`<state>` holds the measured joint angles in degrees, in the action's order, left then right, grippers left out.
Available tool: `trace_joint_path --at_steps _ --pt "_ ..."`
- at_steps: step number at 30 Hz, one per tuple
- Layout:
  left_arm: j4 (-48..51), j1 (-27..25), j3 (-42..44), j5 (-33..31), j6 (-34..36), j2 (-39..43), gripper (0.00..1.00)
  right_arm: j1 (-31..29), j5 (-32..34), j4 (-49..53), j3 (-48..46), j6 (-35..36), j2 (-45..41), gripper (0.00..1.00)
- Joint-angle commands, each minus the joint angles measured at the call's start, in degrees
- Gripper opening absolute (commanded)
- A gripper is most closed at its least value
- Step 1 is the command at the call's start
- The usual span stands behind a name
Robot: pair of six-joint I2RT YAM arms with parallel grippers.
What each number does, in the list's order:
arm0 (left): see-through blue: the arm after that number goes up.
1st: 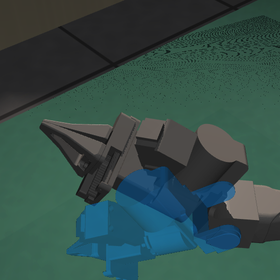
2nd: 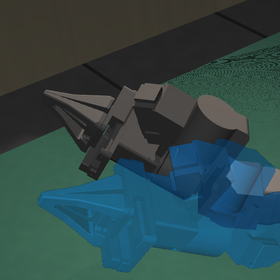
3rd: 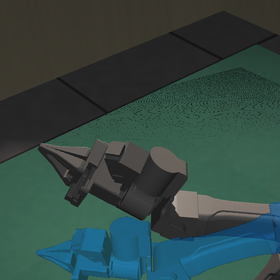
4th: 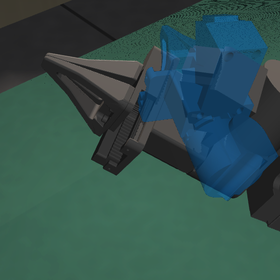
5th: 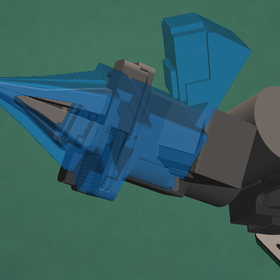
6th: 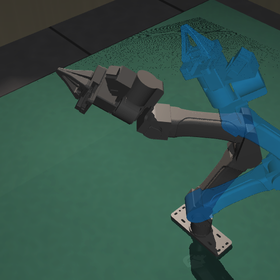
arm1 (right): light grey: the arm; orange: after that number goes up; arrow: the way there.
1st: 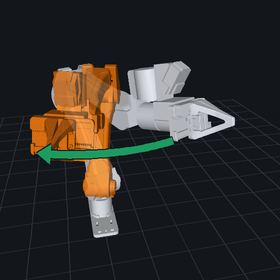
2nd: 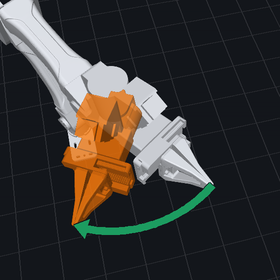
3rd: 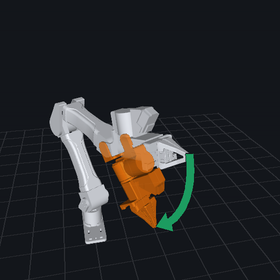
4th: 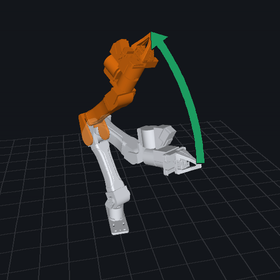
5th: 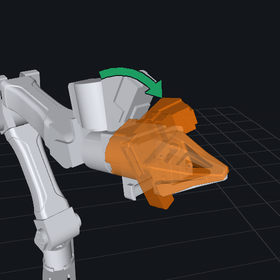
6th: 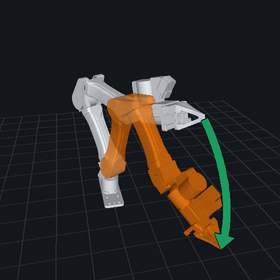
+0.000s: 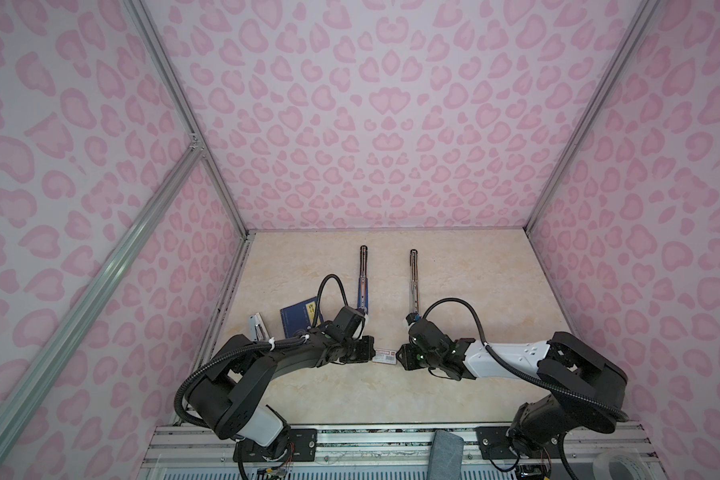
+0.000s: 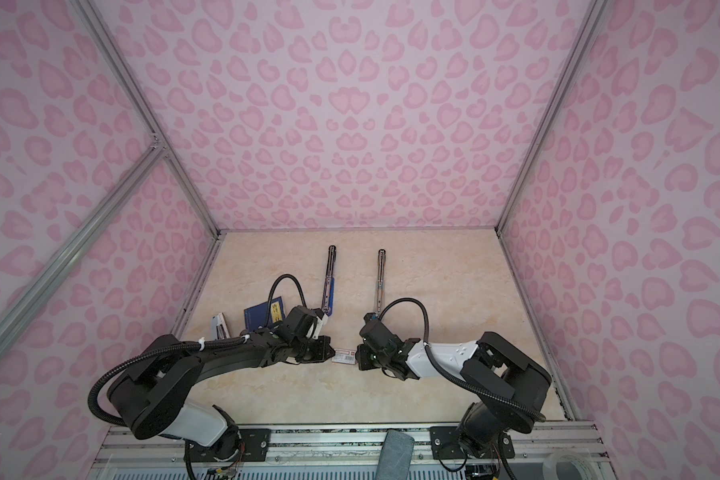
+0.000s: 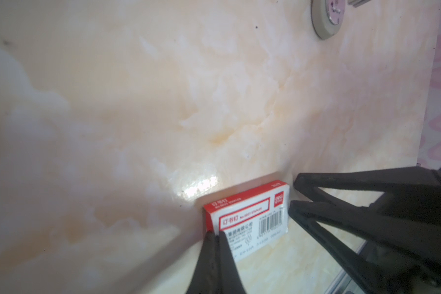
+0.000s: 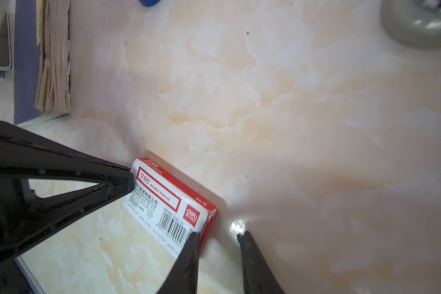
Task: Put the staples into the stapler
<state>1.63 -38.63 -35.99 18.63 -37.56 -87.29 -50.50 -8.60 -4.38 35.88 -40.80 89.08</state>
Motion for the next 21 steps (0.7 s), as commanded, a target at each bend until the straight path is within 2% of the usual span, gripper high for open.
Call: trace_joint_path --at_steps 1,12,21 --pt "-0.77 -0.03 0.31 -0.18 -0.32 0.27 0.03 -0.19 0.55 0.95 0.32 0.19 0.42 0.29" --pt "-0.81 -0.04 0.48 -0.97 -0.67 0.59 0.03 -0.69 5.55 10.36 2.09 0.89 0.99 0.24" --pt "-0.78 -0.04 0.41 -1.05 -0.84 0.82 0.04 -0.95 5.08 10.27 2.09 1.07 -2.01 0.27"
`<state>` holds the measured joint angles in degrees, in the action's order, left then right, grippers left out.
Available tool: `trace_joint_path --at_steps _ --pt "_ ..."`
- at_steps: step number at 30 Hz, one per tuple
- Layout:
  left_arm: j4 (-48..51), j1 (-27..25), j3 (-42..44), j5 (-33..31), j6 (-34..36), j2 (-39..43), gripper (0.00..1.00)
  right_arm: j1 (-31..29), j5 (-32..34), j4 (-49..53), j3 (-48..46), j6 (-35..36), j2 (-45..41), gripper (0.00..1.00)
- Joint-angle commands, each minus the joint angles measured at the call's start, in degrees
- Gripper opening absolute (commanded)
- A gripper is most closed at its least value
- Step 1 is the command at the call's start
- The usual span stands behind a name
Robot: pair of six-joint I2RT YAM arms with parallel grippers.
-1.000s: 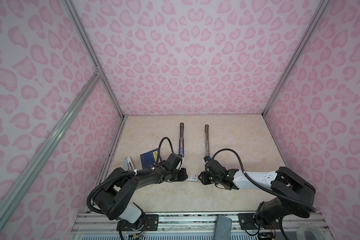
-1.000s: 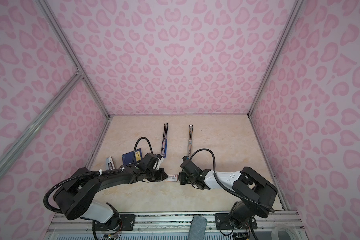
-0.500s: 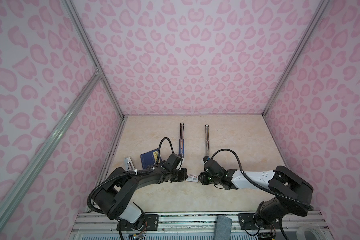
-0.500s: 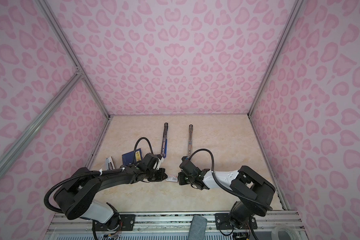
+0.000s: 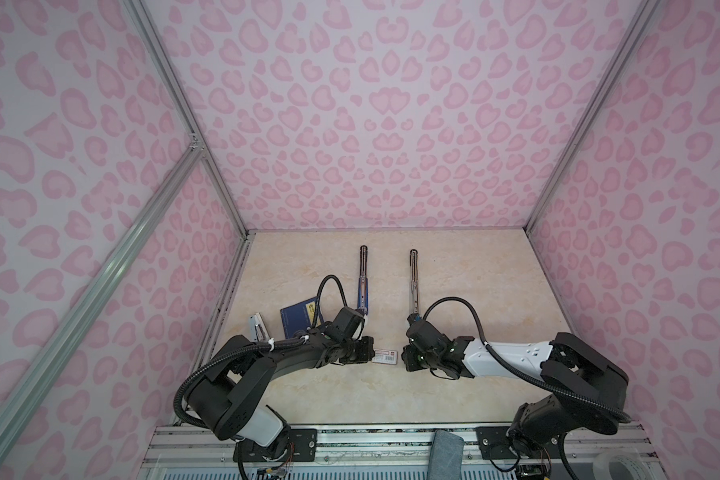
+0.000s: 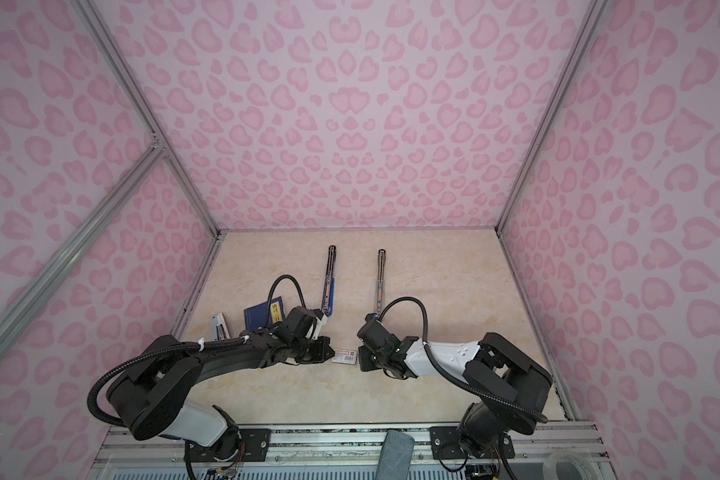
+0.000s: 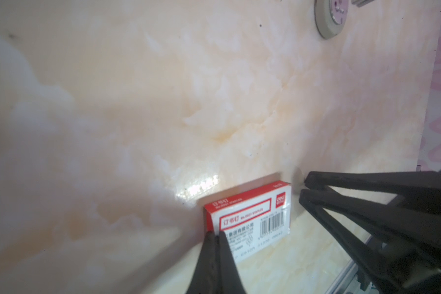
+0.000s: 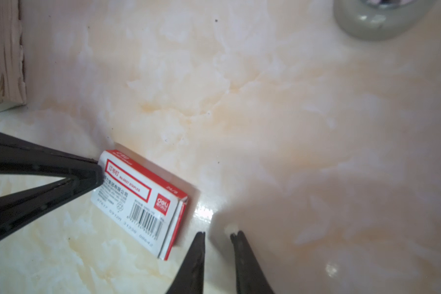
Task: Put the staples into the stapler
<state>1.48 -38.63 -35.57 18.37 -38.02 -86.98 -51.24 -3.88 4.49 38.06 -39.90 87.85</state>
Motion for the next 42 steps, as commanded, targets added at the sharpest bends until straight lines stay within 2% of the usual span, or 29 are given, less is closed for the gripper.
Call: trace_joint_path --at_steps 1,5,10,20,34,42 --pt "-0.66 -0.04 -0.02 -0.71 -0.39 0.65 0.04 -0.34 -0.1 0.96 0.16 0.34 -1.24 0.29" --pt "-0.41 -0.02 -0.2 -0.88 -0.3 0.81 0.03 -1.17 -0.71 0.7 1.86 1.12 -1.95 0.35" --pt "-0.45 -0.04 -0.29 -0.8 -0.39 0.7 0.03 -1.54 -1.54 -0.05 3.23 1.57 0.62 0.35" --pt "-0.41 -0.04 -0.2 -0.97 -0.21 0.75 0.04 -1.65 -0.9 1.32 3.84 1.48 3.86 0.28" --pt "-0.64 -0.04 -0.11 -1.23 -0.19 0.48 0.03 -0.27 2.35 5.28 1.88 2.04 1.58 0.25" --pt "-0.75 -0.04 -0.11 -1.23 -0.3 0.58 0.04 -1.95 0.28 2.83 3.83 2.02 0.35 0.33"
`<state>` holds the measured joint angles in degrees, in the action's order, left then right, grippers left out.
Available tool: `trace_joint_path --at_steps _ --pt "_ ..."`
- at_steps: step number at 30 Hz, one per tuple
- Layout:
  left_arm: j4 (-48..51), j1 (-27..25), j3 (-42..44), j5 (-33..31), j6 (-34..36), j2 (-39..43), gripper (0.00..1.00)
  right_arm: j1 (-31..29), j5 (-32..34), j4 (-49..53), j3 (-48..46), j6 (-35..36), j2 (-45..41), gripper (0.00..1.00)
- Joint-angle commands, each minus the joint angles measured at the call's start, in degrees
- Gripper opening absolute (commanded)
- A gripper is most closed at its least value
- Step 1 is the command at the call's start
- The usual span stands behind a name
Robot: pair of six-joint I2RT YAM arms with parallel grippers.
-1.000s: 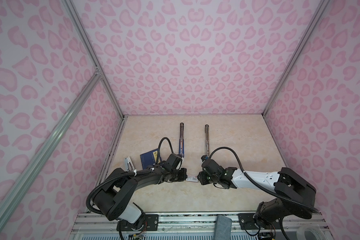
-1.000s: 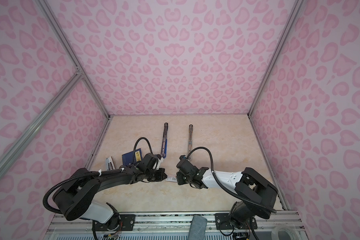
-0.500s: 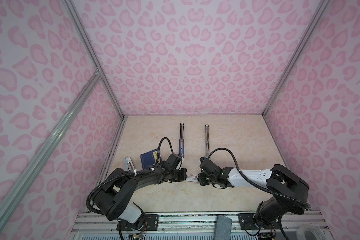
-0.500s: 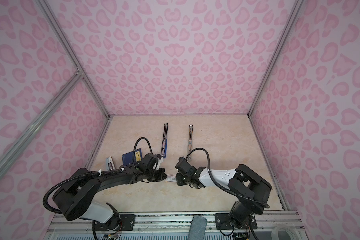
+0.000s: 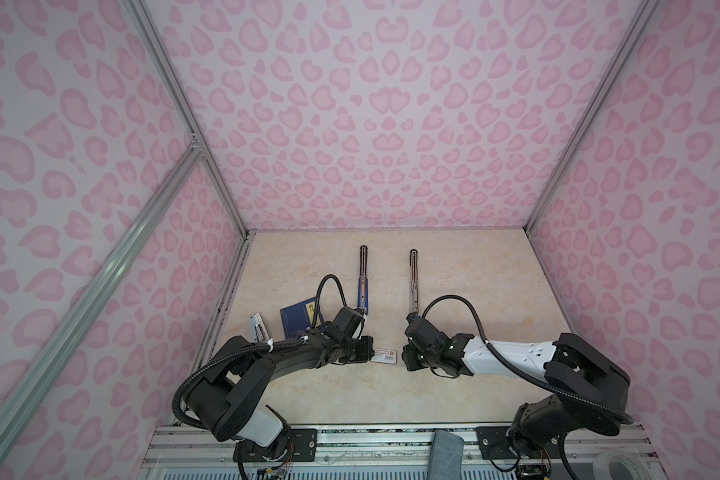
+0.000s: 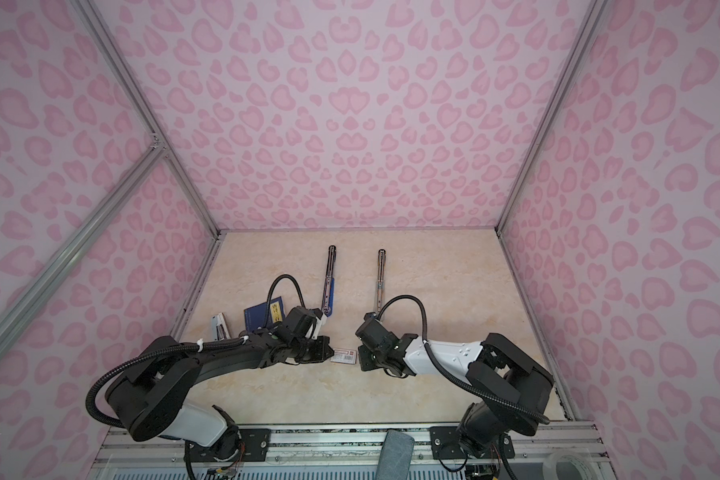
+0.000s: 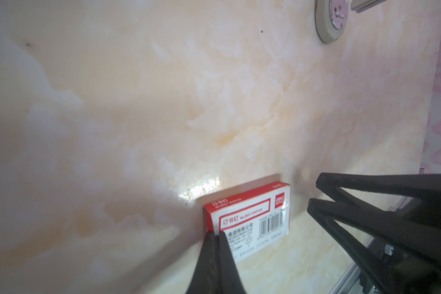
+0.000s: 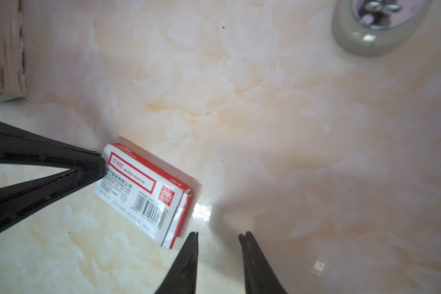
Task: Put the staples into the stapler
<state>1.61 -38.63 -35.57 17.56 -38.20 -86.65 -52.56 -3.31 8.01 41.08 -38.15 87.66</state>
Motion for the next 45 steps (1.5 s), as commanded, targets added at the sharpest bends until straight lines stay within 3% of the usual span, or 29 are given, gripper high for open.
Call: trace_joint_path --at_steps 1,11,21,28,36,45 --pt "-0.95 -0.03 -0.07 -0.34 -0.21 0.22 0.04 -1.04 -0.38 -0.88 1.22 0.24 1.1 0.33" --pt "-0.79 0.0 0.06 -0.51 -0.21 0.78 0.04 -1.51 0.37 -1.47 1.71 -0.27 5.37 0.25" --pt "-0.77 -0.04 -0.02 -0.86 -0.13 0.26 0.04 -0.09 2.34 0.16 -1.57 -0.44 2.99 0.19" --pt "-0.89 -0.04 -0.11 -0.78 -0.13 -0.11 0.04 0.26 1.97 0.49 -1.29 -0.18 2.51 0.18" --pt "-0.99 -0.04 -0.02 -0.69 -0.21 -0.1 0.04 -0.36 -0.64 -1.71 0.56 0.02 1.85 0.3" --pt "-1.11 -0.04 -0.02 -0.6 -0.39 -0.14 0.04 -0.43 -0.74 -1.57 2.54 0.53 4.67 0.24"
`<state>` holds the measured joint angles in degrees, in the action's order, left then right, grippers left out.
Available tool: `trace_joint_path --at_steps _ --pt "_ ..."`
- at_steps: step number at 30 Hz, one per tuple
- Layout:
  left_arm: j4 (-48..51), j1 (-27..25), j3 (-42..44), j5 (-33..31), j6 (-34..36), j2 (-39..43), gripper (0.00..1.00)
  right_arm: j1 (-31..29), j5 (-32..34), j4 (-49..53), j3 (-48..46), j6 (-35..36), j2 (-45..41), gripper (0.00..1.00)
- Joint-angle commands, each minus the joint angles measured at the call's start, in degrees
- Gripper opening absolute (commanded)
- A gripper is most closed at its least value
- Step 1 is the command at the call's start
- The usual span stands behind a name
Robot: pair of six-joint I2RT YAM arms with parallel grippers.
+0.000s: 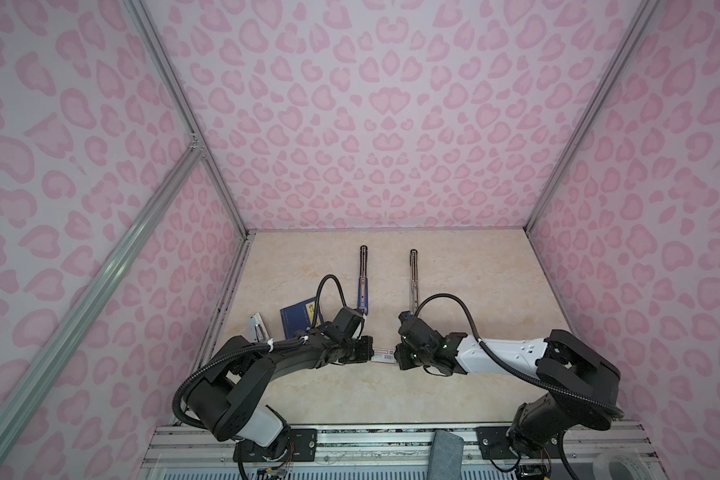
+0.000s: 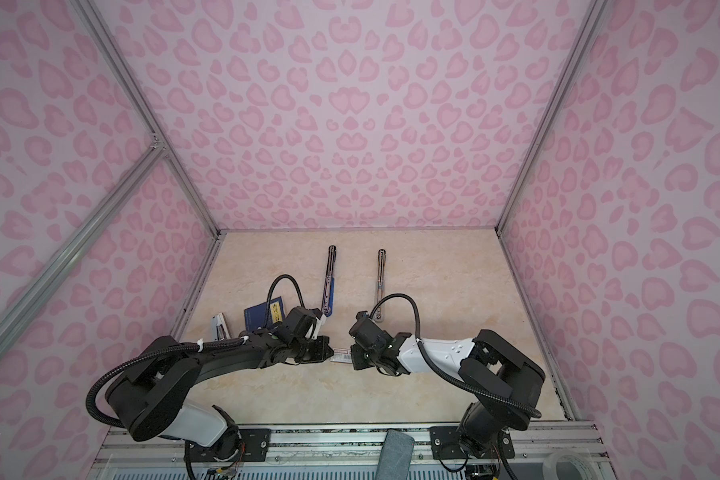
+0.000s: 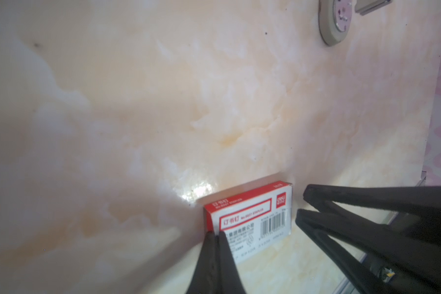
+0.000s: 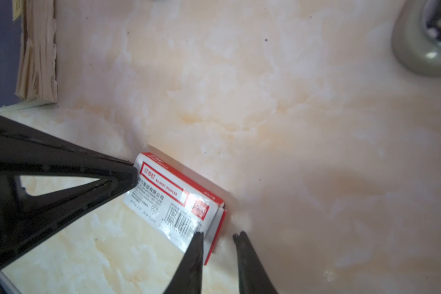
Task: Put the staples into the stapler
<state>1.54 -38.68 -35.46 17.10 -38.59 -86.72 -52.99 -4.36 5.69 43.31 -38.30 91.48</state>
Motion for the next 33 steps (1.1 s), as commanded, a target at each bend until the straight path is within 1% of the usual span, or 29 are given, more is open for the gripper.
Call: trace_joint_path --at_steps 1,6,15,20,22,29,33 --pt "-1.0 0.0 -0.13 -0.14 0.09 0.01 0.04 0.03 0.49 1.06 0.37 0.69 1.16 0.23" --pt "-0.99 0.0 -0.04 -0.4 0.09 0.14 0.03 0.06 0.99 2.39 0.41 1.33 2.56 0.21" --pt "-0.88 0.0 -0.29 -0.56 0.27 -0.28 0.03 0.09 5.4 8.02 1.04 2.87 2.9 0.2" --pt "-1.0 0.0 -0.39 -0.4 0.27 -0.26 0.04 0.04 5.4 8.16 1.65 2.93 3.17 0.2" --pt "-0.82 0.0 -0.4 -0.62 0.27 -0.16 0.04 0.0 6.29 9.36 2.31 2.64 3.13 0.21" --pt "-1.01 0.0 0.04 -0.66 0.01 0.11 0.04 -0.5 5.4 8.81 2.68 1.99 -1.9 0.3" --pt "-0.92 0.0 -0.04 -0.63 0.08 0.28 0.04 -1.36 4.34 8.16 3.25 2.21 -2.52 0.35"
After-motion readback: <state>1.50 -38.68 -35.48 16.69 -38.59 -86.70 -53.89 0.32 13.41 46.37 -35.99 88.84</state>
